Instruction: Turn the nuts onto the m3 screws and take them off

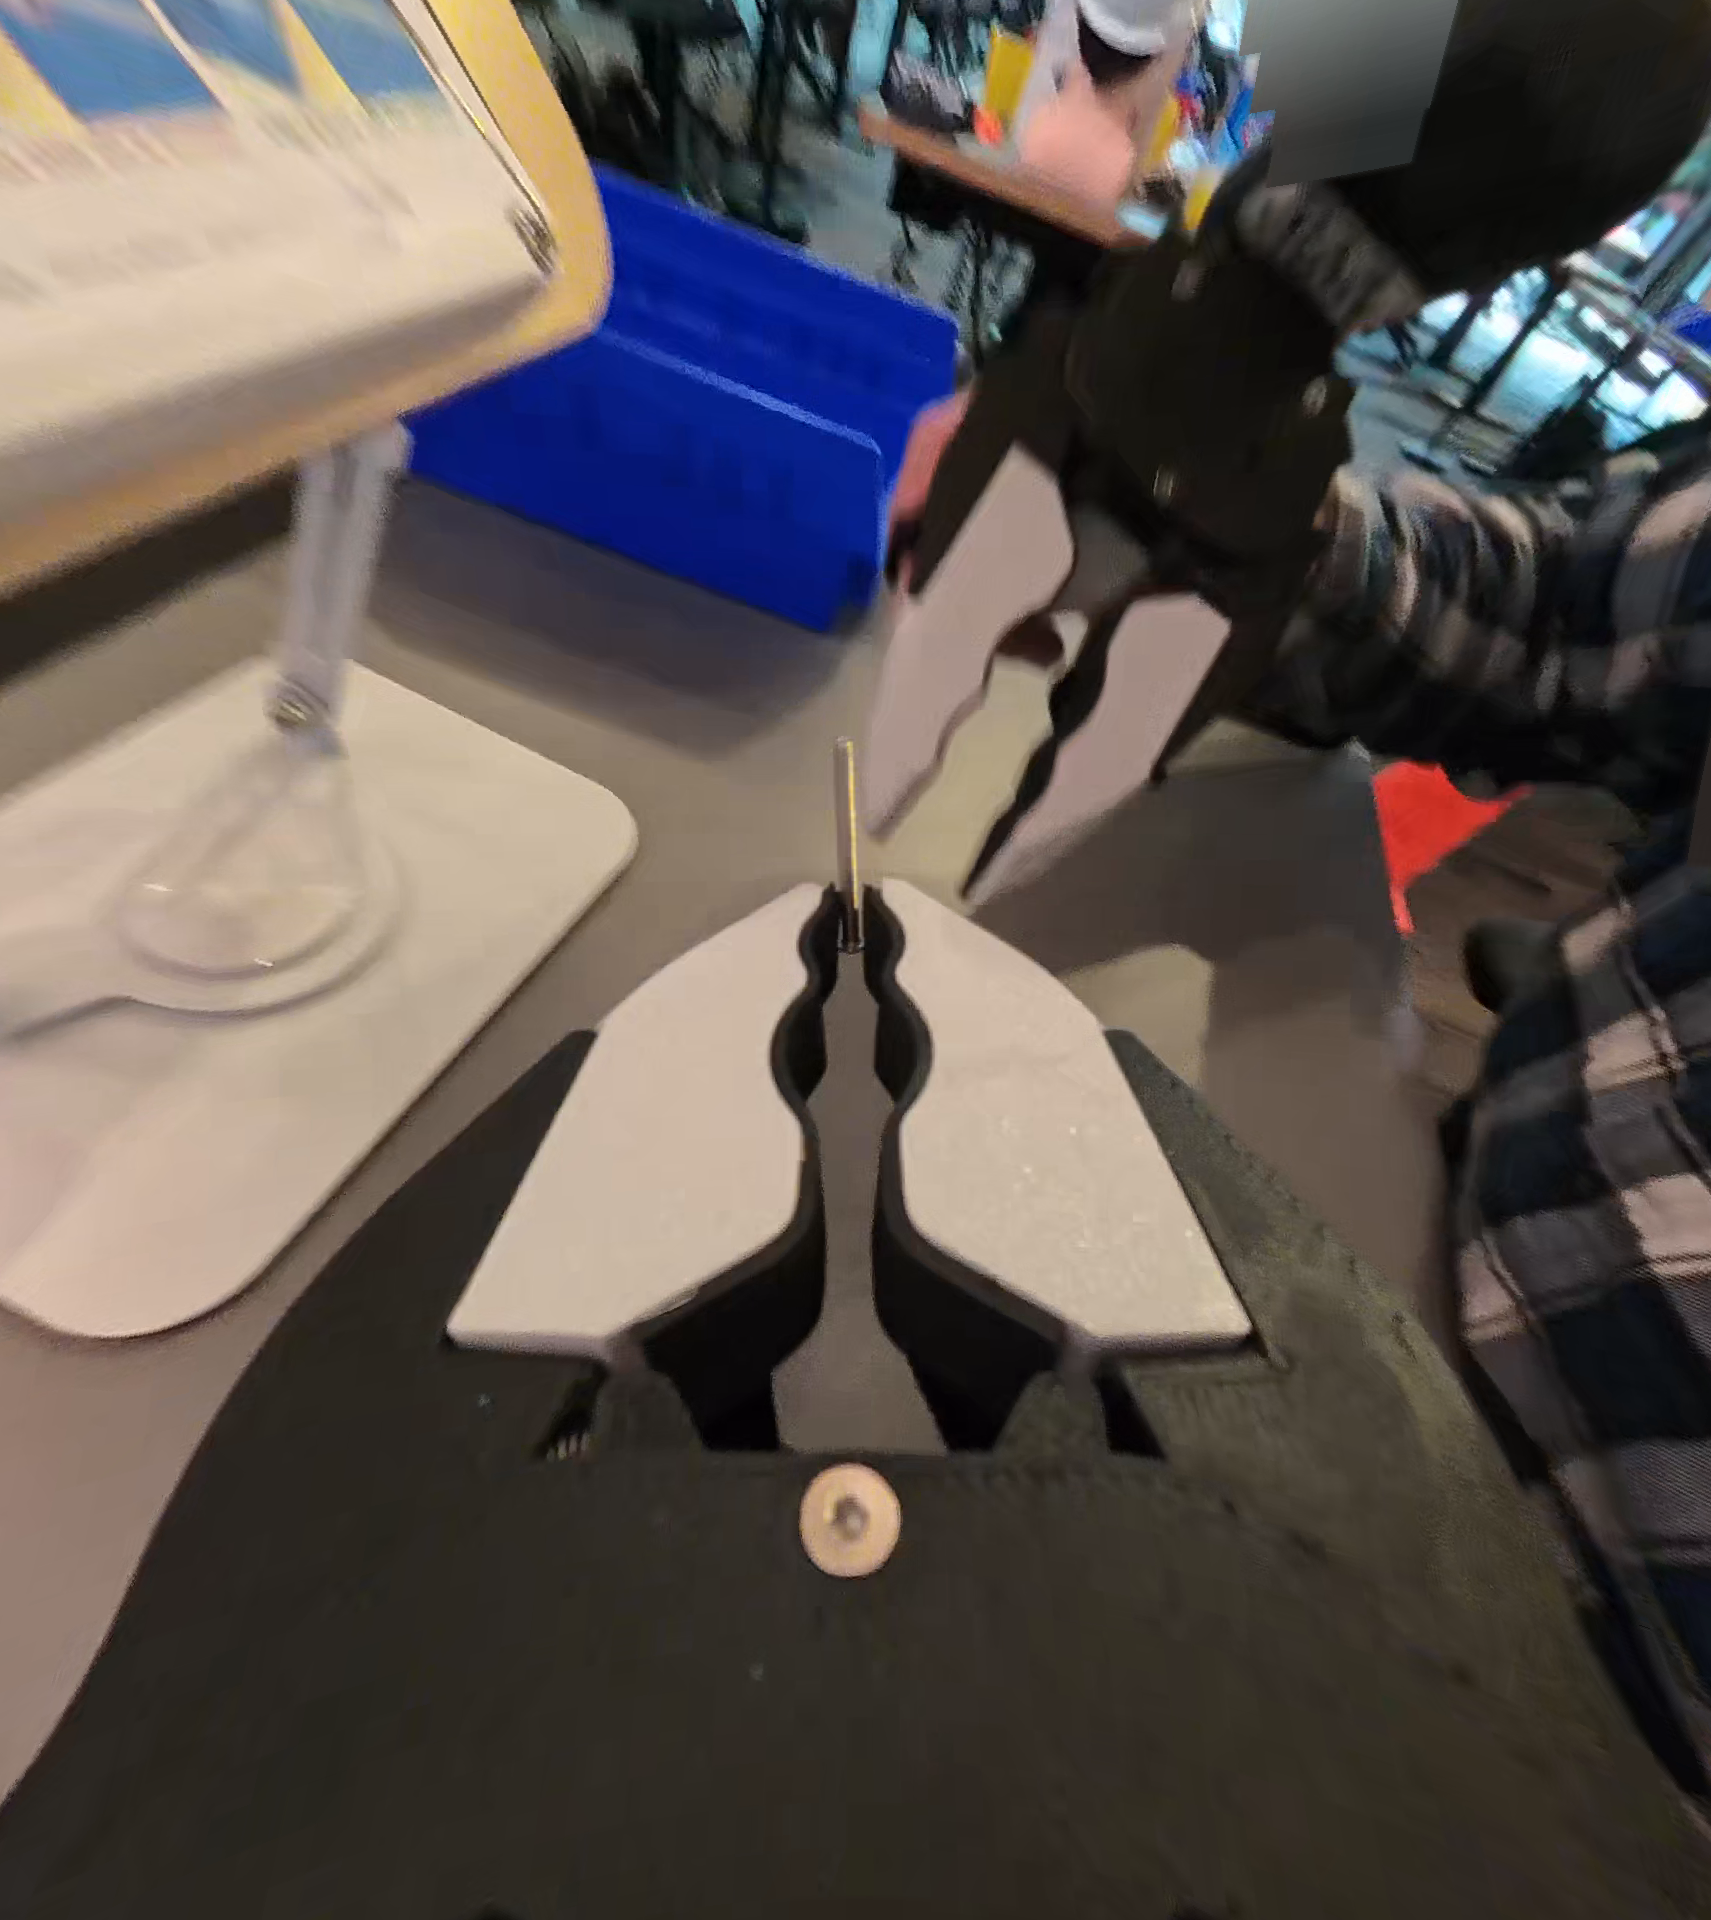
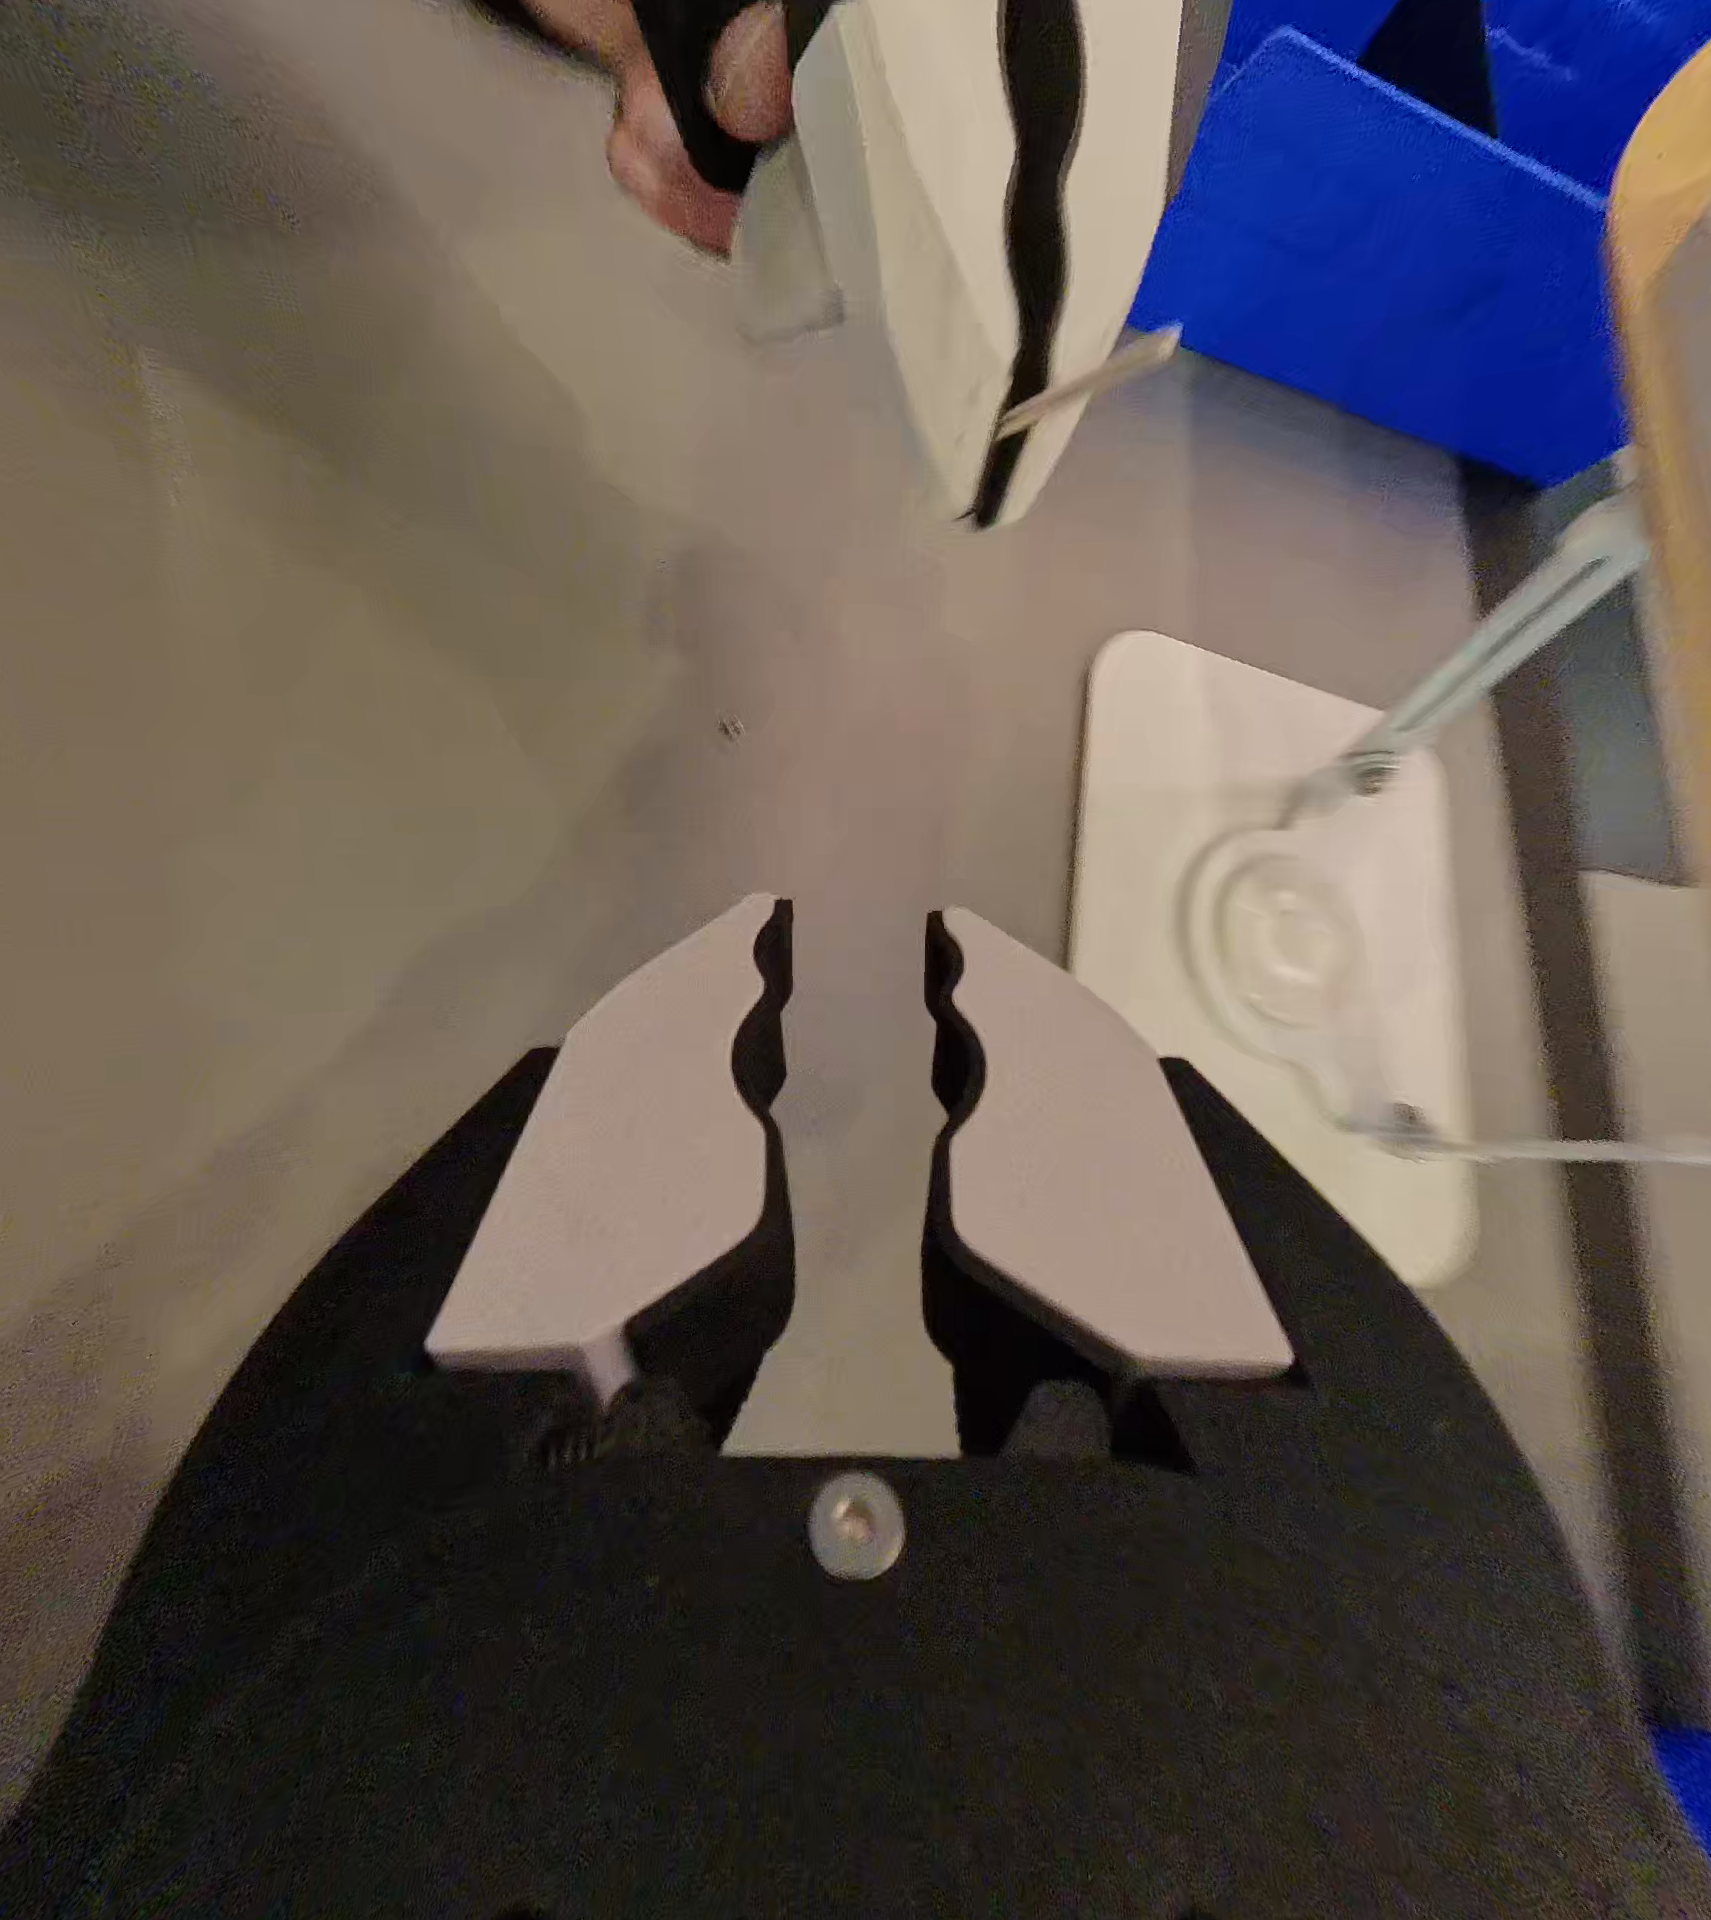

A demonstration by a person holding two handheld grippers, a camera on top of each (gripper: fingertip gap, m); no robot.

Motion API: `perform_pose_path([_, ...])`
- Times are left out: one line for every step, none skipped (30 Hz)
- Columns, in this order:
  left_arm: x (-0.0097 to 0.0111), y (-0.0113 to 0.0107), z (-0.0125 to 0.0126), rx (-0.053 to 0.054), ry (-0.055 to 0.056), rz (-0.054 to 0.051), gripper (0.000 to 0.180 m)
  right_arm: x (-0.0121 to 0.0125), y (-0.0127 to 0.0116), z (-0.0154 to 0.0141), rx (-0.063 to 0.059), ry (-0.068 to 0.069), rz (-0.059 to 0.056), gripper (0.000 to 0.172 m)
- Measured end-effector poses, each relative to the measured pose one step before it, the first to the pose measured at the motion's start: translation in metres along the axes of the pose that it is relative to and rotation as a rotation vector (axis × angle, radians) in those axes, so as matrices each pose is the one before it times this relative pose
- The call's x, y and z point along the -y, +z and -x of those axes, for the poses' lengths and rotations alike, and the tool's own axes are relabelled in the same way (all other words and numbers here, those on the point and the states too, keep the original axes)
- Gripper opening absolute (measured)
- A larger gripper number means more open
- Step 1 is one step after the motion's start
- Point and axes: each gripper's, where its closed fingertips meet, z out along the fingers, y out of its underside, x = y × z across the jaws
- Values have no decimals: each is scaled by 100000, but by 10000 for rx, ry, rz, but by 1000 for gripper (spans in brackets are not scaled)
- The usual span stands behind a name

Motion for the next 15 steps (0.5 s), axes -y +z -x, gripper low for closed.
perform_pose_path([571, -588, 585, 341, 208, -552, 4, 147, 930, 408, 353, 547, -357, 25])
perform_pose_path([673, -577, 651, 364, 255, -677, 4, -109, 1047, 222, 205, 445, -166, 29])
perform_pose_path([242, -347, 477, 185, 243, -361, 4, -326, 1070, 64, 97, 361, 3, 37])
perform_pose_path([-134, -182, 704, 327, 262, -101, 4, -235, 983, 153, 157, 229, 2, 37])
perform_pose_path([-92, -103, 670, 338, 241, -172, 4, -127, 873, 225, 177, 97, -30, 35])
perform_pose_path([-119, -4, 168, -10, 65, -158, 4, -134, 806, 181, 137, 58, 73, 32])
perform_pose_path([-300, 21, 246, 43, 12, -14, 4, -91, 735, 157, 86, 15, 129, 31])
perform_pose_path([-284, -35, 410, 207, 52, -14, 4, 20, 644, 164, 57, -37, 105, 28])
perform_pose_path([-225, -68, 237, 98, 49, -37, 4, 79, 601, 176, 54, 3, 94, 27])
perform_pose_path([-135, -102, 216, 96, 72, -77, 4, 105, 598, 215, 71, 71, 103, 26])
perform_pose_path([-72, -134, 223, 92, 28, -80, 4, 142, 580, 164, 36, 84, 71, 27])
perform_pose_path([7, -124, 177, 50, -39, -108, 4, 146, 544, 111, 8, 45, 40, 29])
perform_pose_path([-56, -73, 129, 32, -40, -74, 4, -37, 531, 28, -21, 27, 143, 29])
perform_pose_path([-182, -43, 274, 146, 56, 32, 4, -214, 499, -127, -107, 22, 248, 28])
perform_pose_path([-124, -51, 238, 145, 152, 4, 4, -140, 420, -120, -80, 15, 178, 27])
